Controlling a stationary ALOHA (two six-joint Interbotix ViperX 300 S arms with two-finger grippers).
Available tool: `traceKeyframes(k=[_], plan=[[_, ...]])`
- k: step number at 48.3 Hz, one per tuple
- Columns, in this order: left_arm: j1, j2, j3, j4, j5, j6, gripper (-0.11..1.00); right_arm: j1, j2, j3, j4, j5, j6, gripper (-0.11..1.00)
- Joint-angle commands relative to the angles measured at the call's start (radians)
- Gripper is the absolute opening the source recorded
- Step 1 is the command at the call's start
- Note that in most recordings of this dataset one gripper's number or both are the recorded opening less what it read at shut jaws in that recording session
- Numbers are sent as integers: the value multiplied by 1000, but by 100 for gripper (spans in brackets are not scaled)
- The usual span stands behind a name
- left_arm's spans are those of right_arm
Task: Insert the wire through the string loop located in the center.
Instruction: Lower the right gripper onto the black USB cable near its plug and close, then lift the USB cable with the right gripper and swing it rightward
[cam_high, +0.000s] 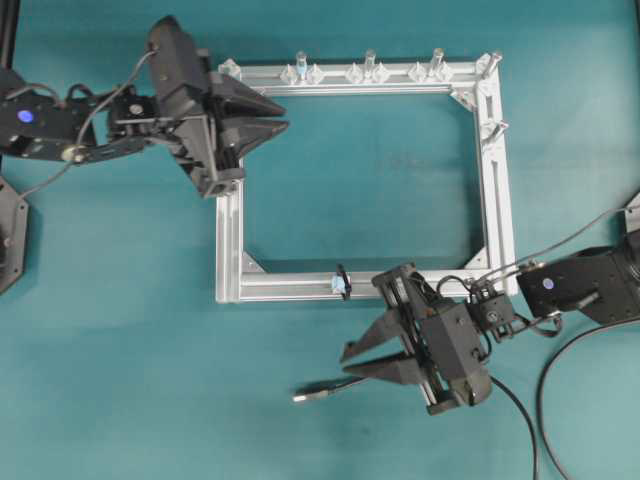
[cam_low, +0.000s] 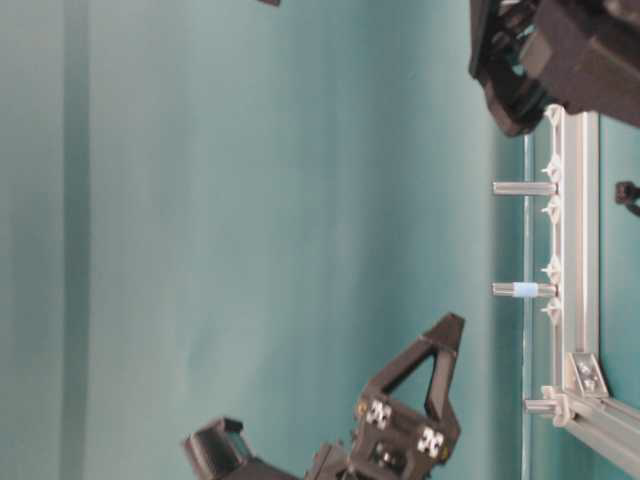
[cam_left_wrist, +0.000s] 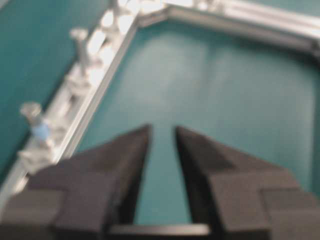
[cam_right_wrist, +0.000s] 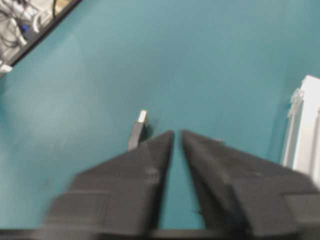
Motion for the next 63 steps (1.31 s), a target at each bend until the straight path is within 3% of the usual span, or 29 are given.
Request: traceKeyframes(k=[1, 3, 63], plan=[[-3, -44, 14, 2, -3, -9, 29, 3, -11, -5, -3, 9, 2, 38], [-3, -55, 26, 0, -2, -9, 28, 3, -9, -6, -2, 18, 0, 44], [-12, -84, 63, 0, 21, -11, 28, 38, 186, -80, 2, 29, 44, 41]])
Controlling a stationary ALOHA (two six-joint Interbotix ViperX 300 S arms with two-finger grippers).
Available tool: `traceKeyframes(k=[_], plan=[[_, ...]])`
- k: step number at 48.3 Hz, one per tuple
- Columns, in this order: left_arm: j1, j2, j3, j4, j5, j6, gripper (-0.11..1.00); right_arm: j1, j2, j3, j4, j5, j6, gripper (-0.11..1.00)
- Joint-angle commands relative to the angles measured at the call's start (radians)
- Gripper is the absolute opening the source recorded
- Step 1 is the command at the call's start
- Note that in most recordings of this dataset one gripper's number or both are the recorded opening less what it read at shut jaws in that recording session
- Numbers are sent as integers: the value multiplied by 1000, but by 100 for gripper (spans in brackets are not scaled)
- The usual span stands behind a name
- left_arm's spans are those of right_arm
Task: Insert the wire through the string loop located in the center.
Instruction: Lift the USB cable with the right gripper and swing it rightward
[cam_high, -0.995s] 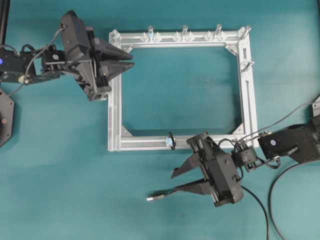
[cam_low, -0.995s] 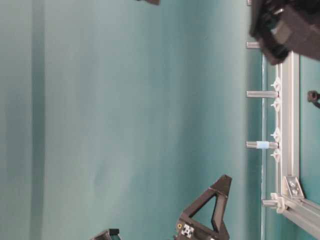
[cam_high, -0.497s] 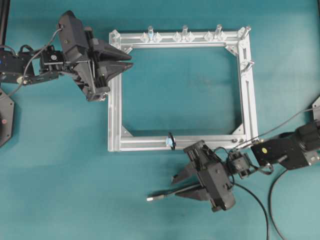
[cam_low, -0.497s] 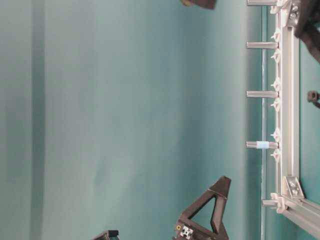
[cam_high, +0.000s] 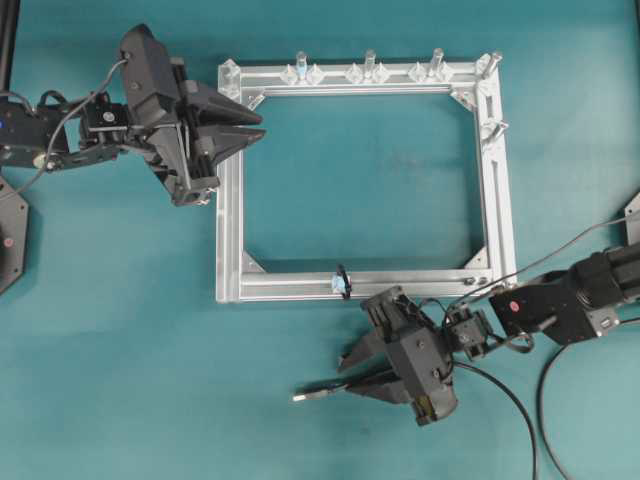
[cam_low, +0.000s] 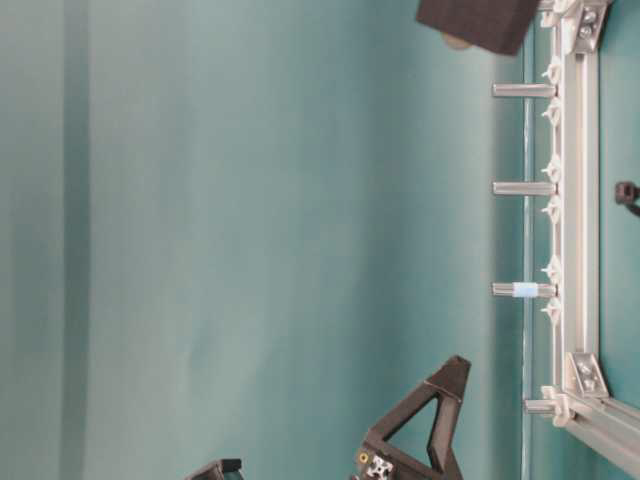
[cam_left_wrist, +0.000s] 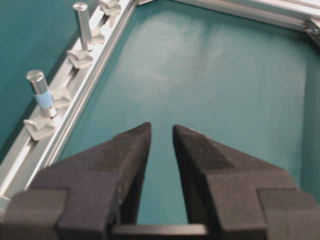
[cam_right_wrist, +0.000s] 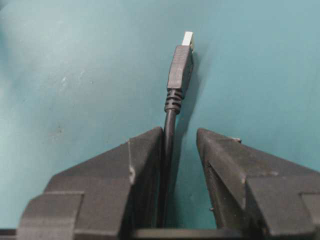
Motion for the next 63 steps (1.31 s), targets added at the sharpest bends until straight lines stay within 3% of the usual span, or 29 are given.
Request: traceKeyframes(k=[1, 18, 26, 63], plan=[[-5, -14, -8, 2, -5, -9, 28, 5, -12, -14, 2, -5, 2, 40], [-5, -15, -8, 2, -5, -9, 28, 6, -11, -9, 2, 9, 17, 38], [-5, -15, -8, 2, -5, -9, 28, 8, -12, -3, -2, 31, 26, 7], [-5, -15, -3, 2, -5, -8, 28, 12, -58, -3, 2, 72, 29, 7]])
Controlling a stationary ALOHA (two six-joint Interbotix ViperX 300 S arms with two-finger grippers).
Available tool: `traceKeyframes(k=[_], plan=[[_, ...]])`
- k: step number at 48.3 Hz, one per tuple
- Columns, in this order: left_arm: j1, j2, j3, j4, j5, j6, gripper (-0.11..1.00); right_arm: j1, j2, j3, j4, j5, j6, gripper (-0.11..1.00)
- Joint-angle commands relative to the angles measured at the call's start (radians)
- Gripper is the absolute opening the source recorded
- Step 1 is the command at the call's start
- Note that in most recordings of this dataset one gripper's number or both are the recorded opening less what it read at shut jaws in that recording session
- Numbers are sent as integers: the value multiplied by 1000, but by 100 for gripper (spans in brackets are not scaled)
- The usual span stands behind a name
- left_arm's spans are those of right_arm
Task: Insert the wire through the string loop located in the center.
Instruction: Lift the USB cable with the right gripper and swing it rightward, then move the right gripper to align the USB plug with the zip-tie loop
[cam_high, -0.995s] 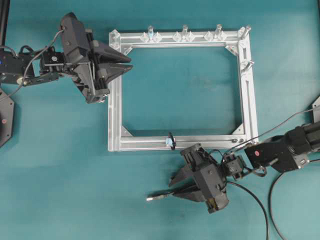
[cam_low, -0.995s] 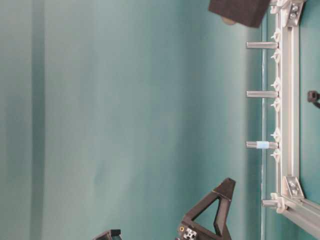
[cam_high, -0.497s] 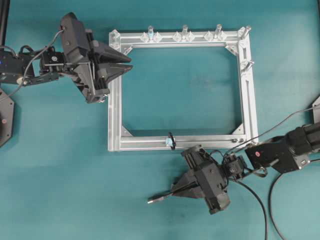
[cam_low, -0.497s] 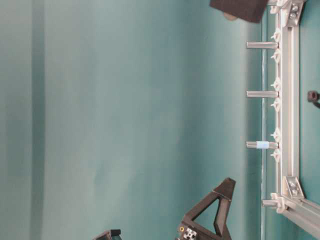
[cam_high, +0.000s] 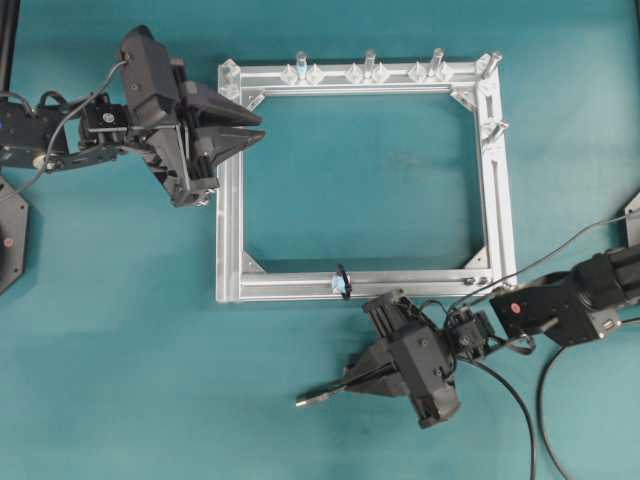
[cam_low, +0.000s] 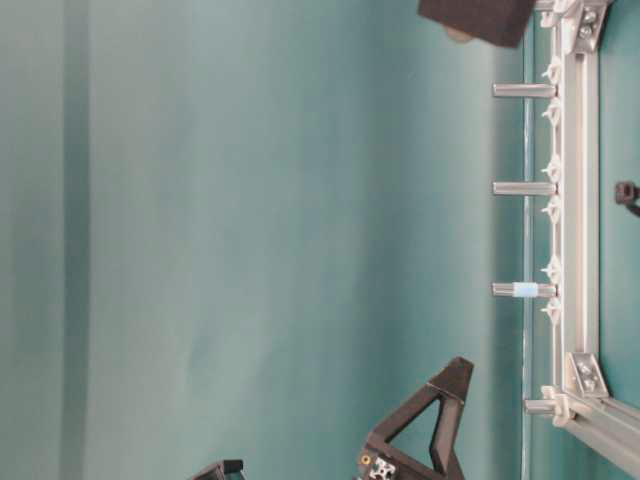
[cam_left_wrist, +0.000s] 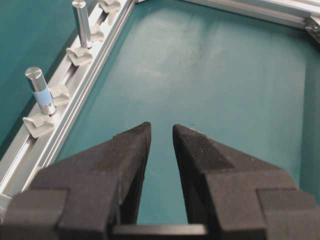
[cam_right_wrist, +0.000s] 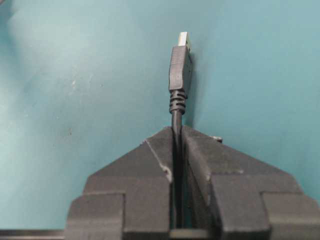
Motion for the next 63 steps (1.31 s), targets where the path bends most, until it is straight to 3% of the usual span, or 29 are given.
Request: traceKeyframes(k=[1, 15, 38, 63], plan=[[-3, -15, -8, 0, -5, -8, 28, 6, -49, -5, 2, 20, 2, 7], [-6, -21, -6, 0, -5, -8, 28, 6, -192, 37, 6, 103, 5, 7], [-26, -21, 2, 2, -5, -6, 28, 8, -497, 186, 26, 298, 43, 7], [-40, -20, 2, 0, -5, -6, 28, 0, -546, 212, 26, 368, 44, 7]])
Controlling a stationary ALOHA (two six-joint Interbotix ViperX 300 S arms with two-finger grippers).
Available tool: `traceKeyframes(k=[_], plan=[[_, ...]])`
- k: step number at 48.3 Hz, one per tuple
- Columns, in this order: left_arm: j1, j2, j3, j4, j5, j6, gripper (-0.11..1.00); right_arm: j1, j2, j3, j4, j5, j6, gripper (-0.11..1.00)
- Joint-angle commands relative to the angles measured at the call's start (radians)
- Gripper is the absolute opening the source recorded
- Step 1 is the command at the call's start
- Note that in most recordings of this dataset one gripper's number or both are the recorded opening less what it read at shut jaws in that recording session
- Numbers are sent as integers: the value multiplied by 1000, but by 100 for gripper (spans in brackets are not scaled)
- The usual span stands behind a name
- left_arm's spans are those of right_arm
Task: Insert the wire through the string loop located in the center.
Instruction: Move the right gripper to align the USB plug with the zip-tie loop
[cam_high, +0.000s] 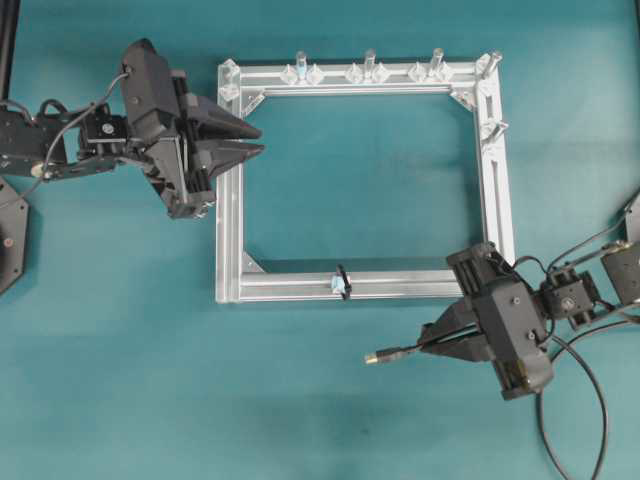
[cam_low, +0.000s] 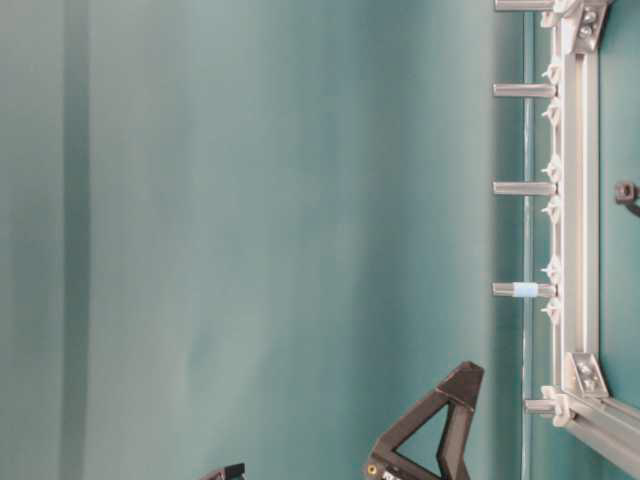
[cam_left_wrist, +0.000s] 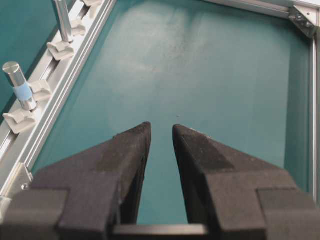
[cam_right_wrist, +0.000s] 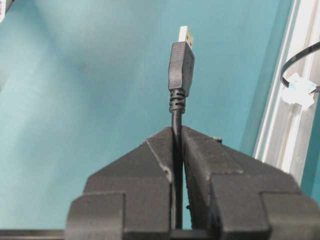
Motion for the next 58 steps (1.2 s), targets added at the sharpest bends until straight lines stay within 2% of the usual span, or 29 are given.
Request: traceKeyframes(k=[1, 28, 40, 53, 58], plan=[[-5, -20, -8, 2, -5, -6, 28, -5, -17, -3, 3, -3, 2, 7], [-11, -20, -6, 0, -5, -6, 28, -143, -17, 37, 3, 52, 2, 7], [-12, -18, -3, 2, -5, -6, 28, -161, -17, 35, 5, 52, 5, 7], [-12, -18, -3, 0, -5, -6, 28, -167, -12, 31, 48, 48, 43, 7], [-12, -20, -3, 0, -5, -5, 28, -167, -8, 31, 49, 46, 60, 7]])
